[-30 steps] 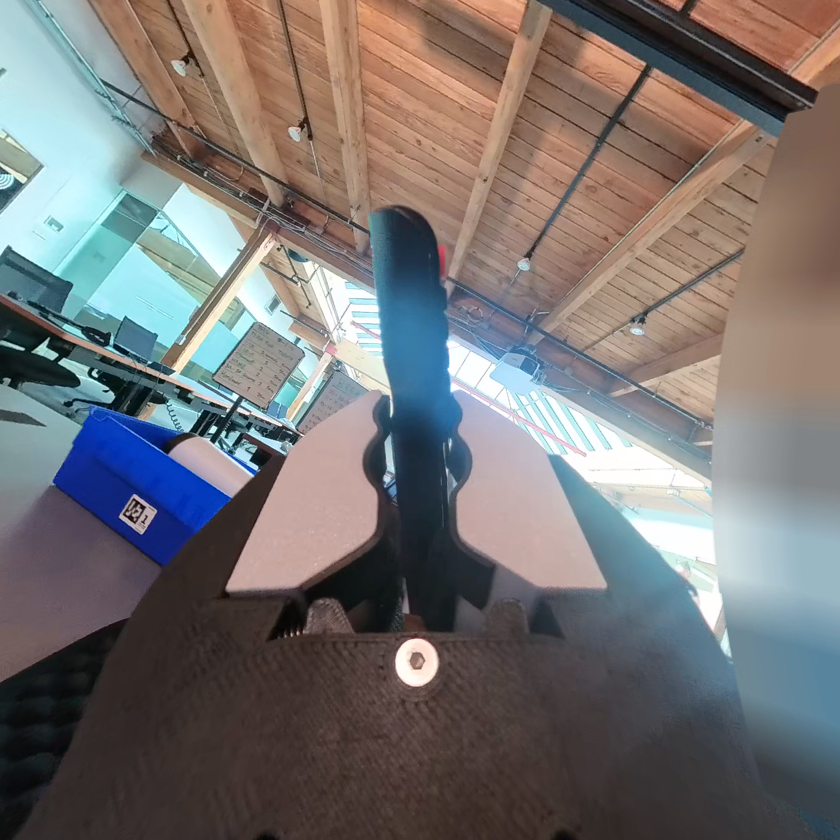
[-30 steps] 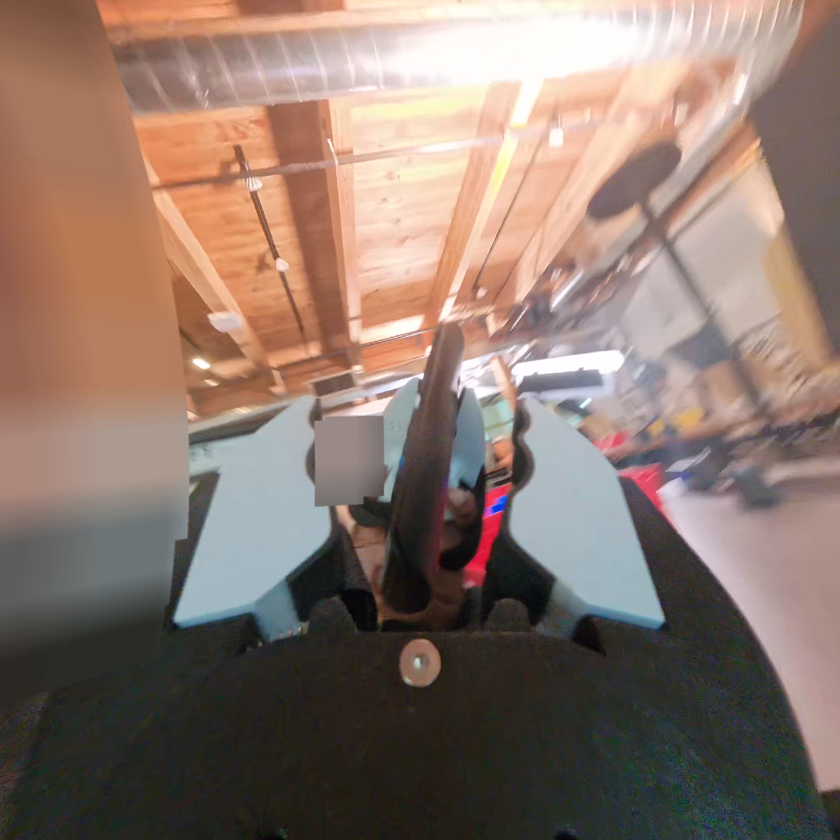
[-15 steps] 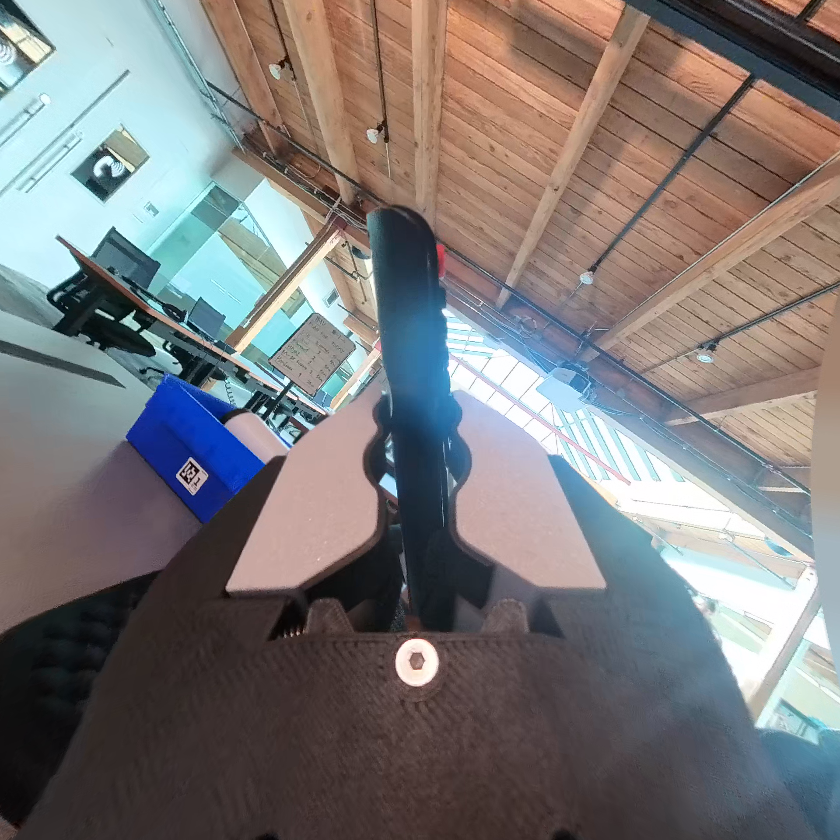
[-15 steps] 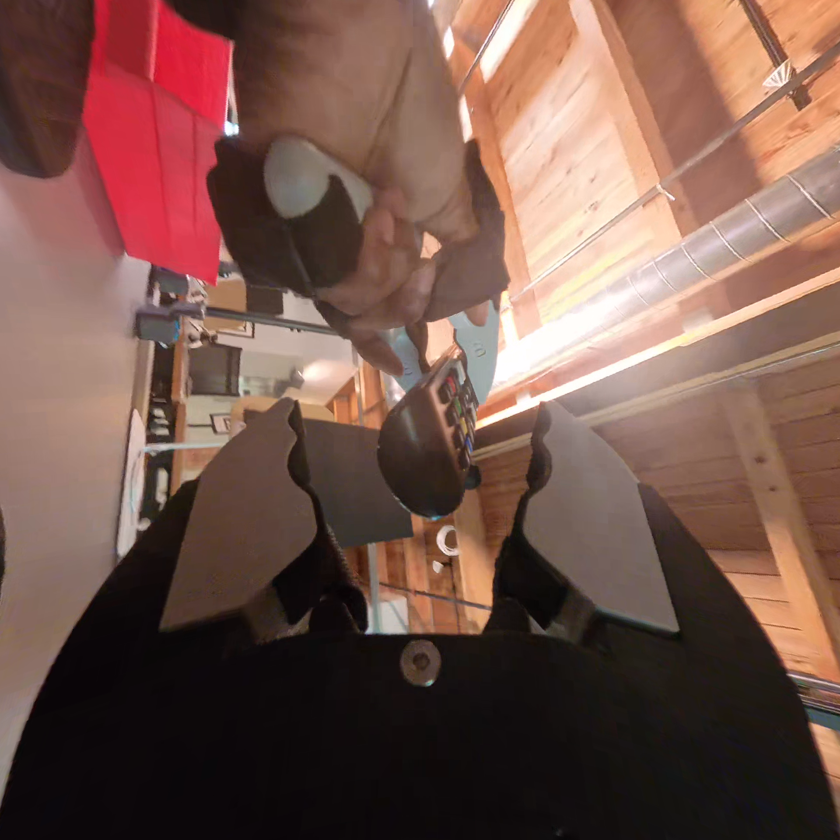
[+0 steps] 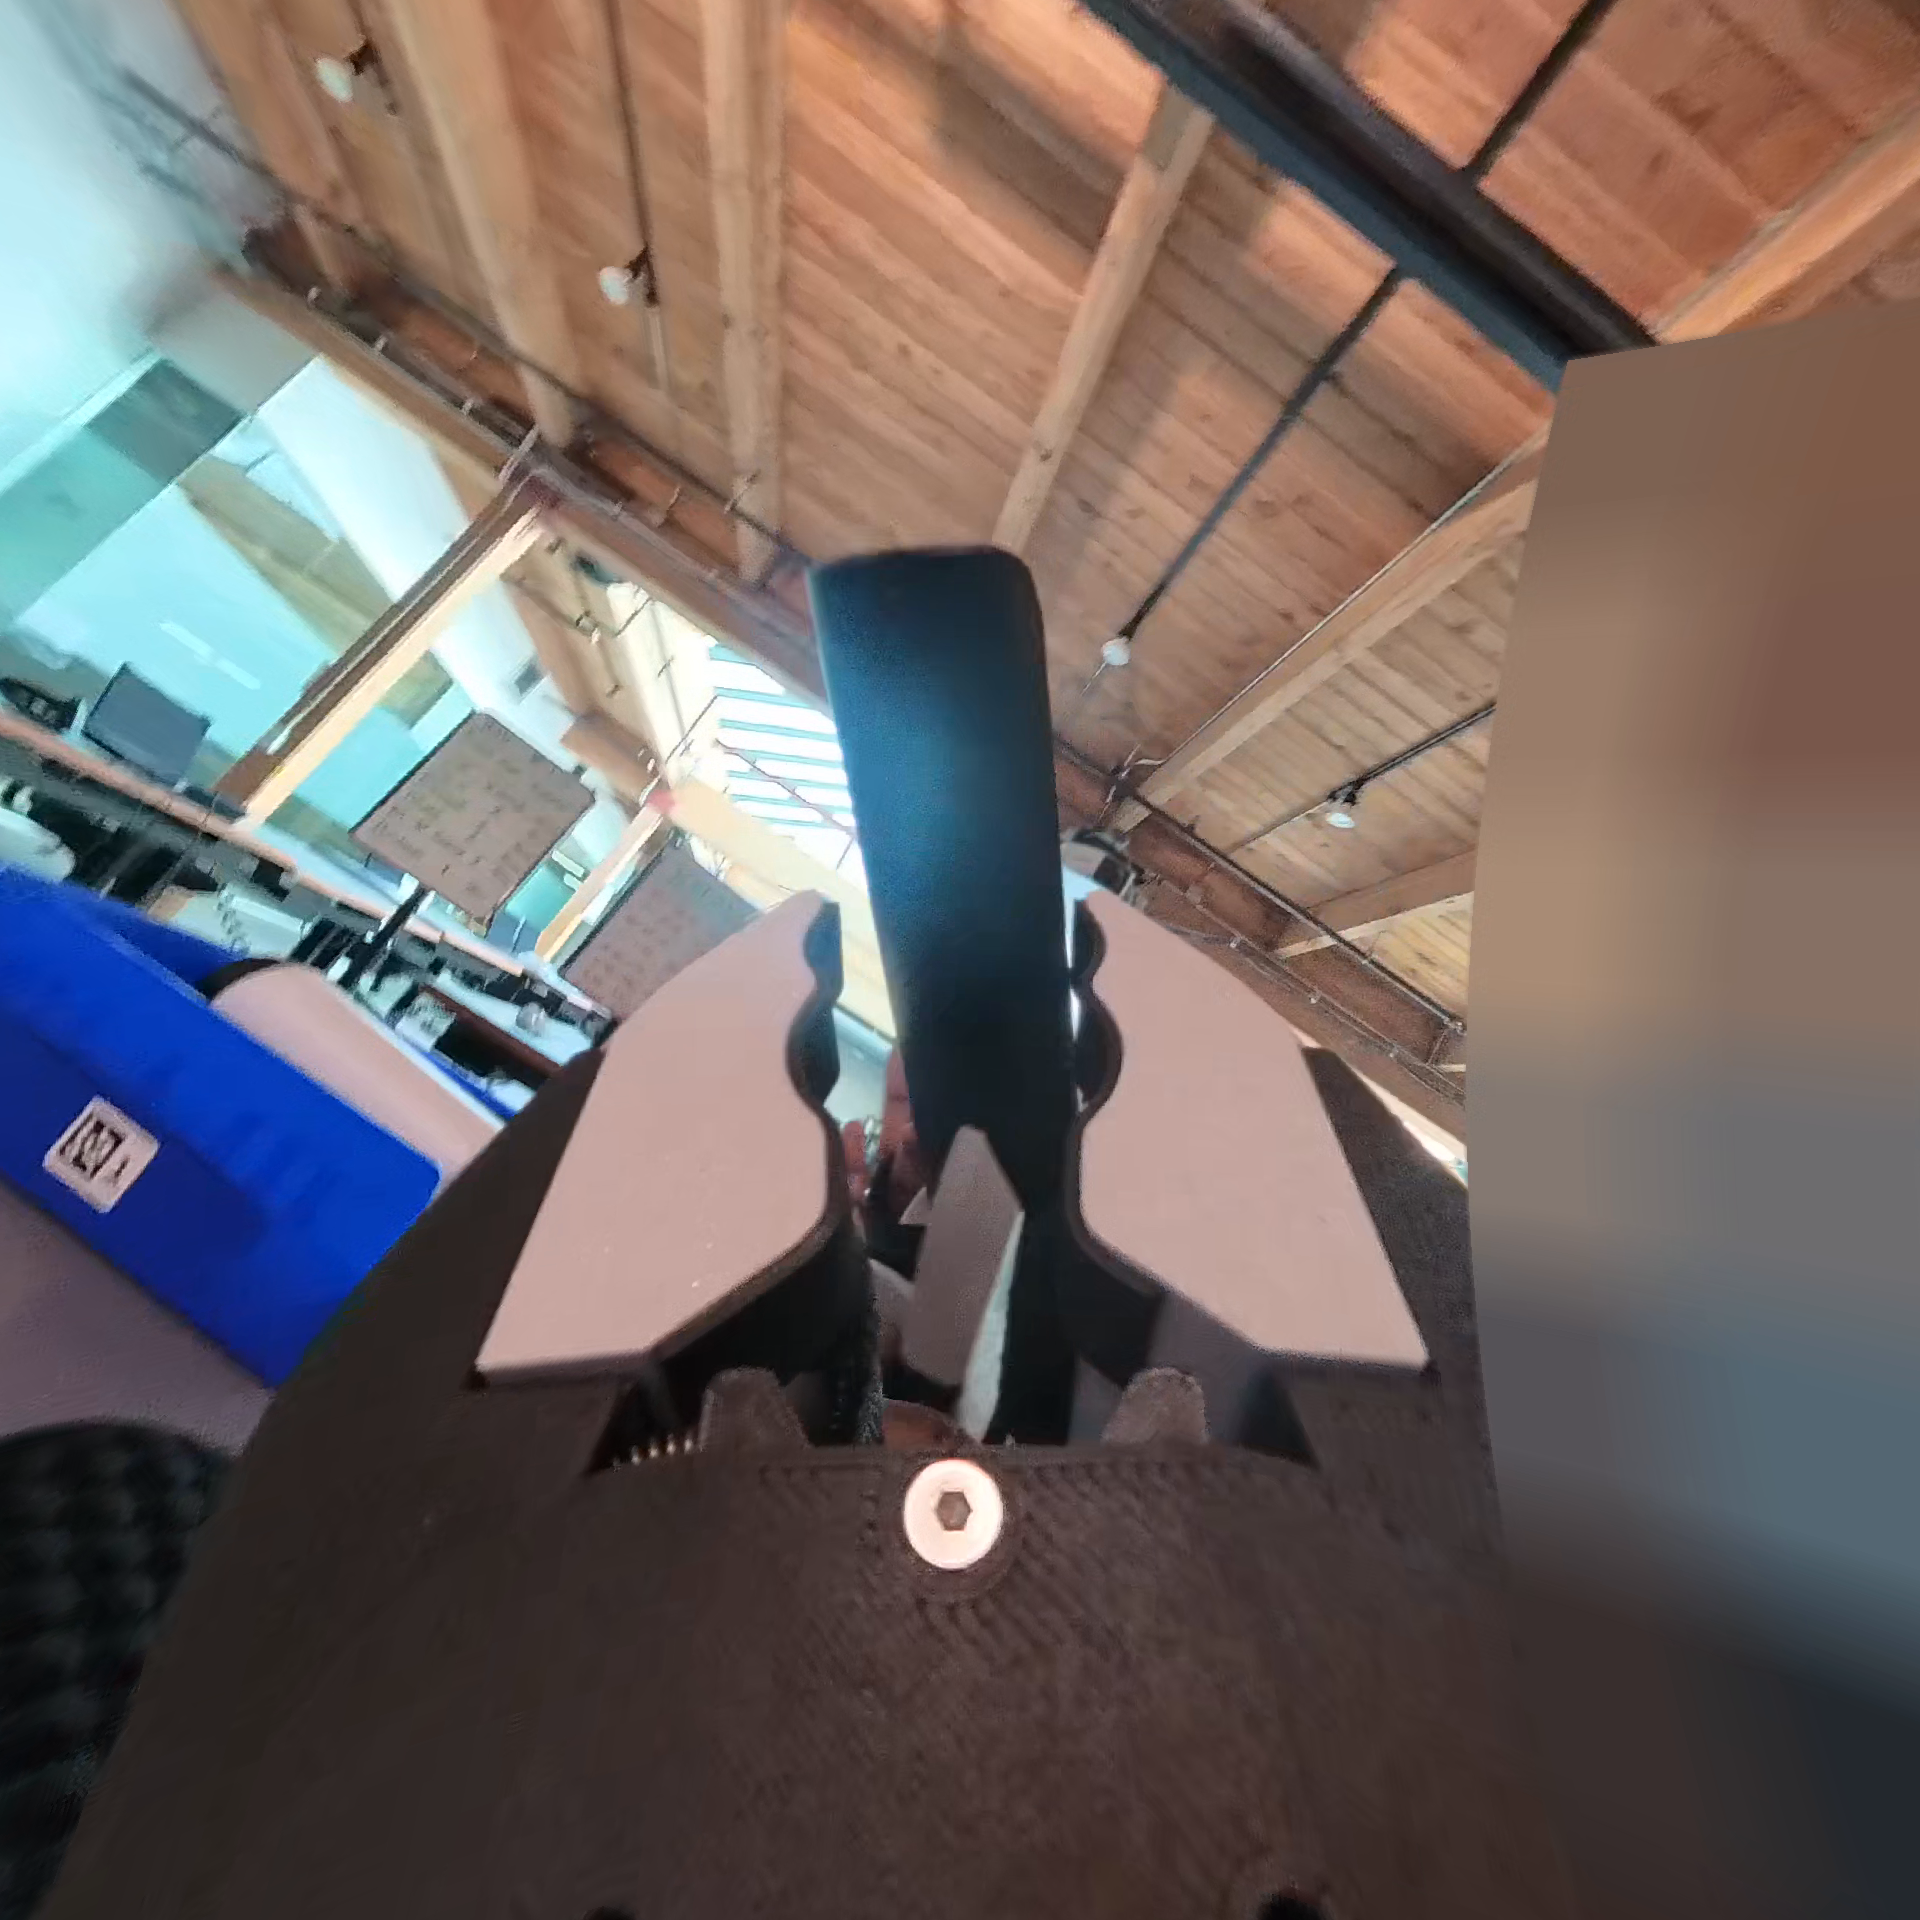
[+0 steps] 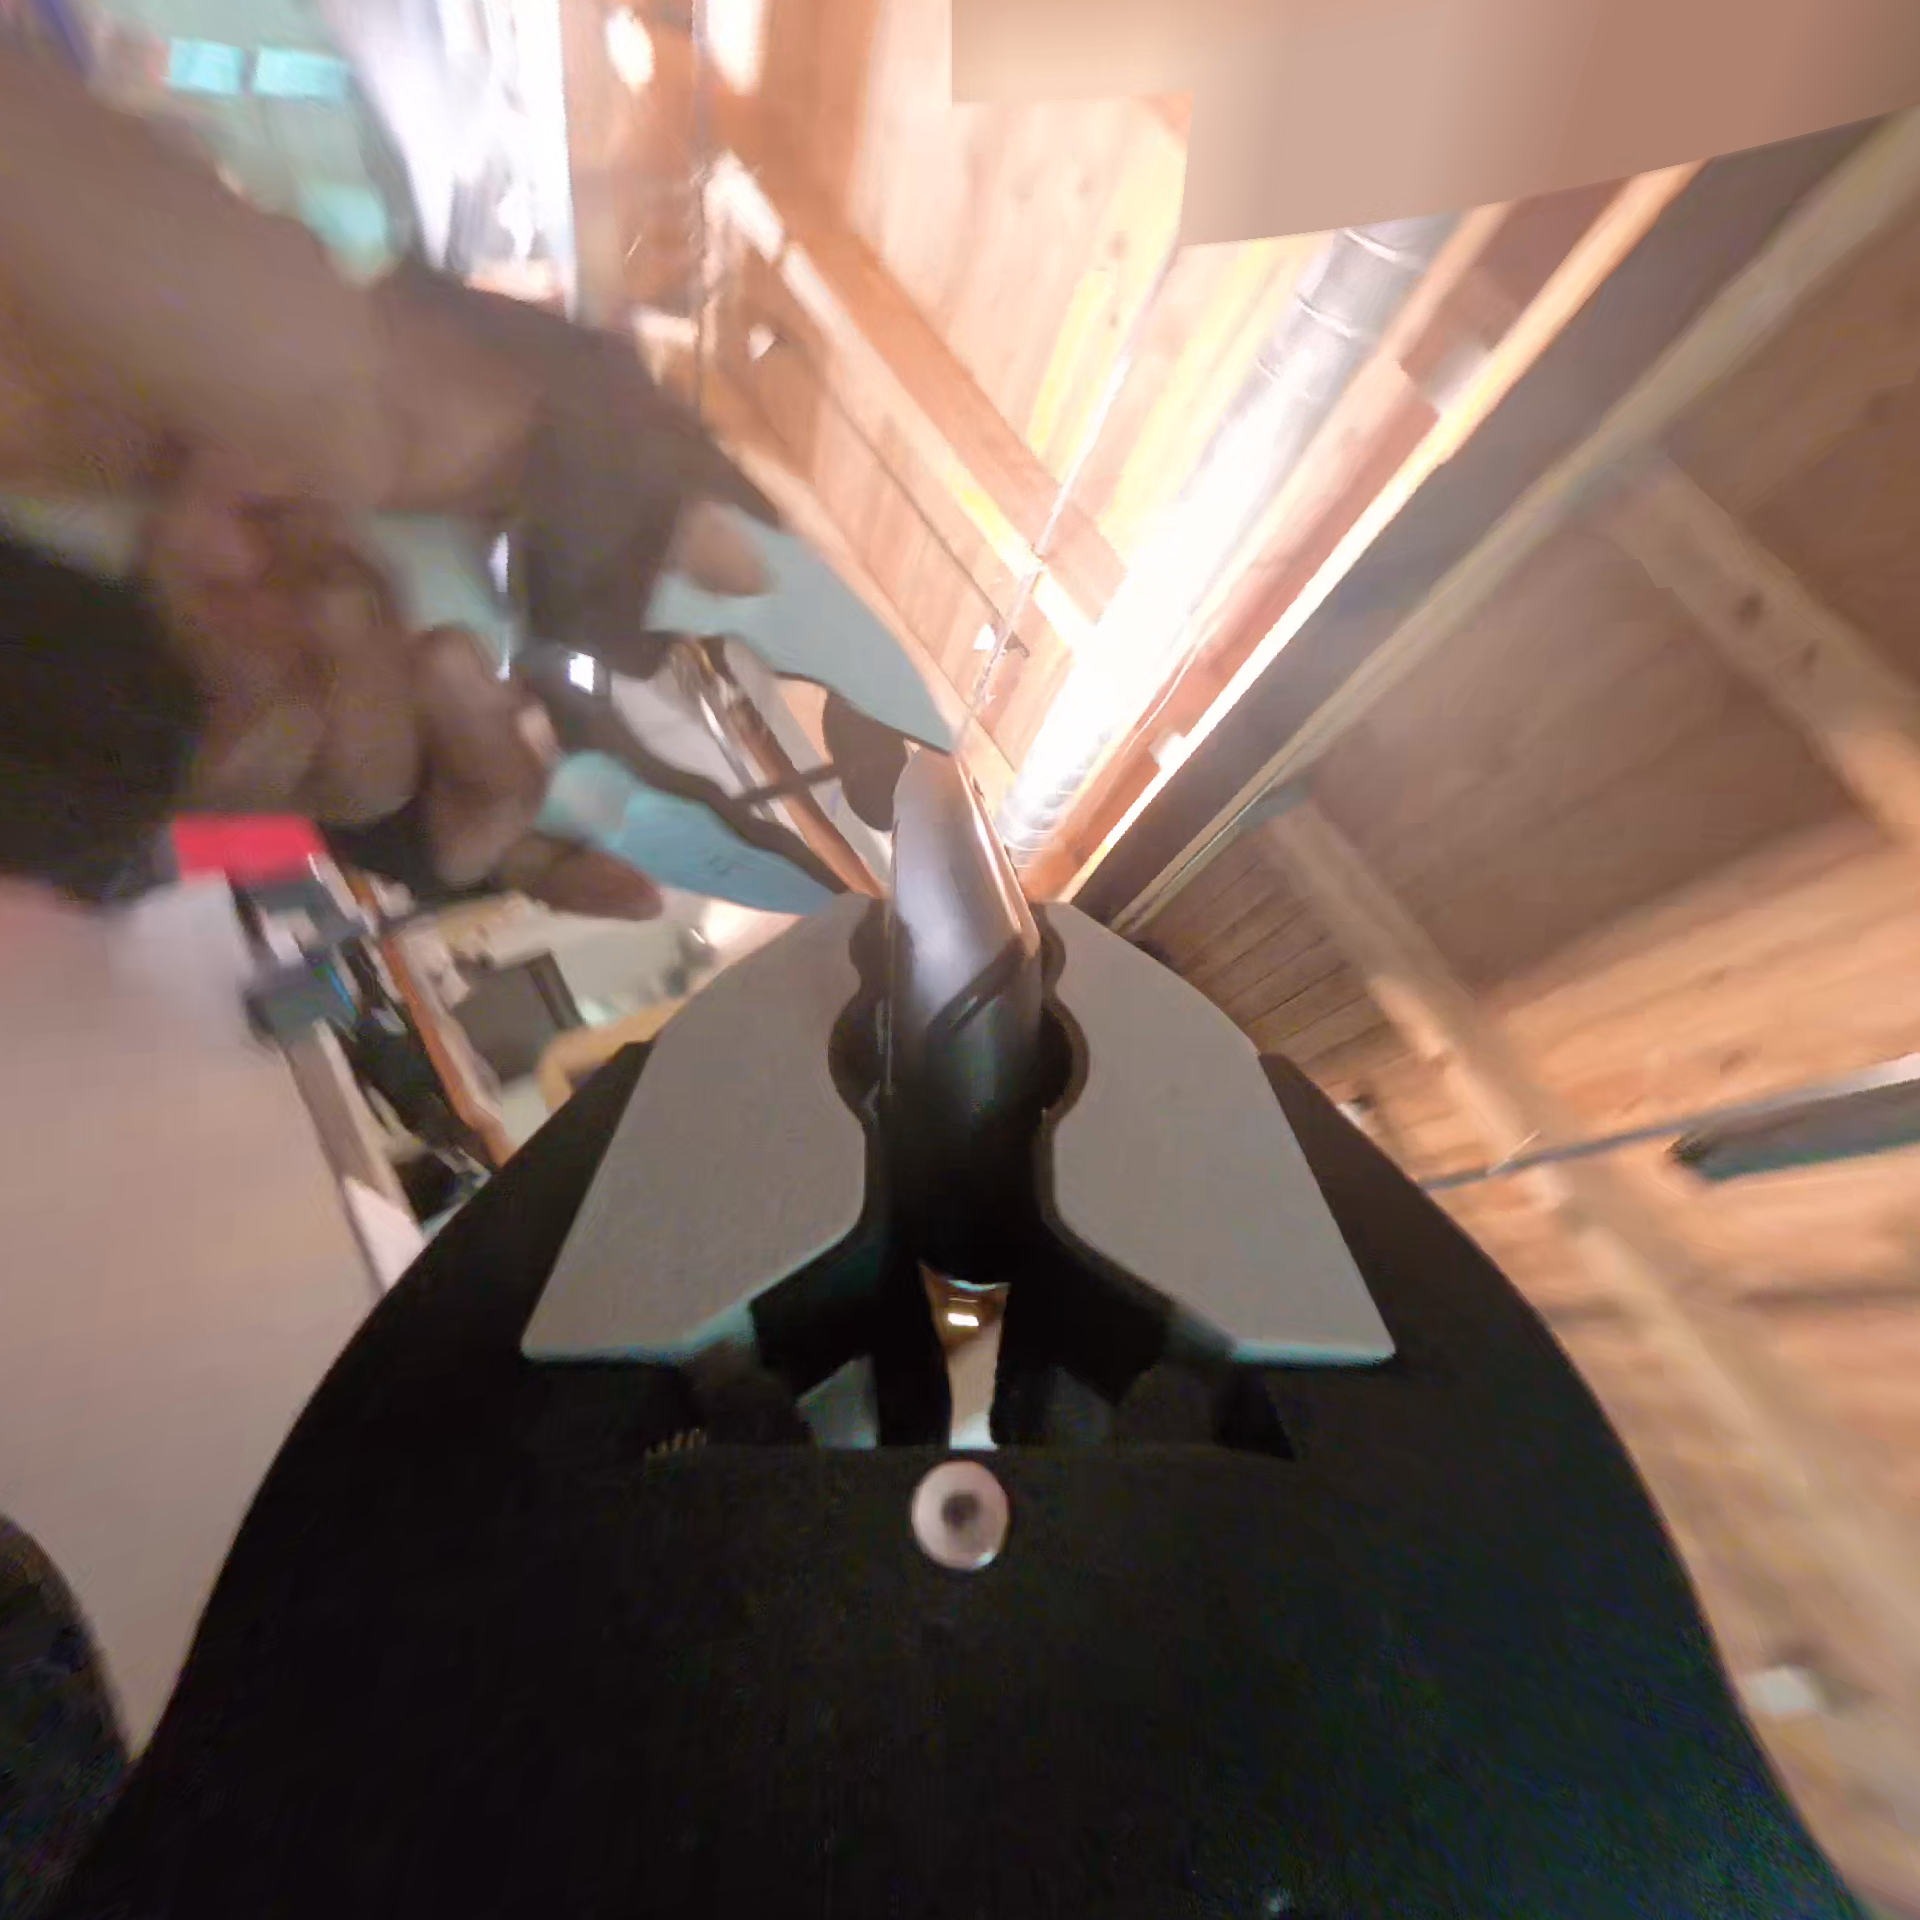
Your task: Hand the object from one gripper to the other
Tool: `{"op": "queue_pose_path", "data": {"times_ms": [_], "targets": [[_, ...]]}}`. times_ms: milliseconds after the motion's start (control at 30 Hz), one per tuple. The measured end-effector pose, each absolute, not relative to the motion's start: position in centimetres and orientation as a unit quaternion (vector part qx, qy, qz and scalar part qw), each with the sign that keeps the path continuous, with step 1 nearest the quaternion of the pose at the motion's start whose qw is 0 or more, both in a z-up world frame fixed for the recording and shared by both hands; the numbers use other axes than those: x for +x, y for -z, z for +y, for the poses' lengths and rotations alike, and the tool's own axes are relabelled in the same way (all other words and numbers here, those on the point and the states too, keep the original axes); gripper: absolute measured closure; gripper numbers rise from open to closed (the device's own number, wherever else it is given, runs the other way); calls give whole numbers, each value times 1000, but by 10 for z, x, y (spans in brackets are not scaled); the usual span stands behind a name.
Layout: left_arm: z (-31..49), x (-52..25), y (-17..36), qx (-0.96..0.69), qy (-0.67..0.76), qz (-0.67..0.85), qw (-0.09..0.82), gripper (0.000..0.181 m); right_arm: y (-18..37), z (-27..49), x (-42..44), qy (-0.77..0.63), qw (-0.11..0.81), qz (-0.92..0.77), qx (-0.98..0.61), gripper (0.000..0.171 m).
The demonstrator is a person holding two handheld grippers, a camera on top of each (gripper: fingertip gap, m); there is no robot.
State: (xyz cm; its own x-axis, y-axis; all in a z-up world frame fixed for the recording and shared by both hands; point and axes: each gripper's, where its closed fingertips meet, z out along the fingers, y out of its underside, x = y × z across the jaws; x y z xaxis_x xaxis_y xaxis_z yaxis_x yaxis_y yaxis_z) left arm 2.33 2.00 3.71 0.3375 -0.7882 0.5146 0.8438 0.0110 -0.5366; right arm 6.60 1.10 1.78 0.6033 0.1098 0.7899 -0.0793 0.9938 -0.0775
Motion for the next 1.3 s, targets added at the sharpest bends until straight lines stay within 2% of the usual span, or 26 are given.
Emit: {"op": "queue_pose_path", "data": {"times_ms": [67,133,200,300,400,500,567,667,767,967,1000,1067,1133,1233,1300], "targets": [[14,18,-44,-385,564,-28,730,137,-36,15,82,-190,889,-411,-69,146],[11,15,-48,-377,553,-17,743,131,-50,21,96,-369,841,-376,-122,146],[9,15,-51,-373,543,-3,753,124,-61,32,107,-567,738,-318,-179,145],[9,18,-51,-378,515,16,769,117,-63,53,111,-807,501,-205,-235,145],[11,25,-48,-390,493,32,777,113,-43,63,89,-895,310,-138,-289,146],[15,31,-43,-406,476,43,779,112,-23,53,66,-907,238,-130,-323,146],[18,32,-40,-415,465,40,781,112,-16,42,58,-907,222,-134,-332,146],[20,26,-38,-417,461,22,783,121,-9,30,50,-898,223,-157,-345,146],[19,21,-38,-414,465,19,782,151,-4,25,45,-889,232,-170,-356,146],[22,14,-35,-429,467,-5,773,159,-3,24,41,-858,290,-209,-369,143],[22,11,-36,-428,473,-12,770,159,-6,23,42,-851,310,-225,-360,134],[22,5,-38,-425,480,-24,767,159,-17,25,49,-827,381,-244,-335,102],[21,1,-40,-427,488,-31,761,159,-28,22,58,-764,503,-292,-279,75],[21,-4,-41,-433,490,-41,755,160,-26,4,63,-538,705,-438,-144,56],[22,-6,-41,-438,491,-47,751,160,-12,-4,61,-342,787,-511,-48,53]]}}
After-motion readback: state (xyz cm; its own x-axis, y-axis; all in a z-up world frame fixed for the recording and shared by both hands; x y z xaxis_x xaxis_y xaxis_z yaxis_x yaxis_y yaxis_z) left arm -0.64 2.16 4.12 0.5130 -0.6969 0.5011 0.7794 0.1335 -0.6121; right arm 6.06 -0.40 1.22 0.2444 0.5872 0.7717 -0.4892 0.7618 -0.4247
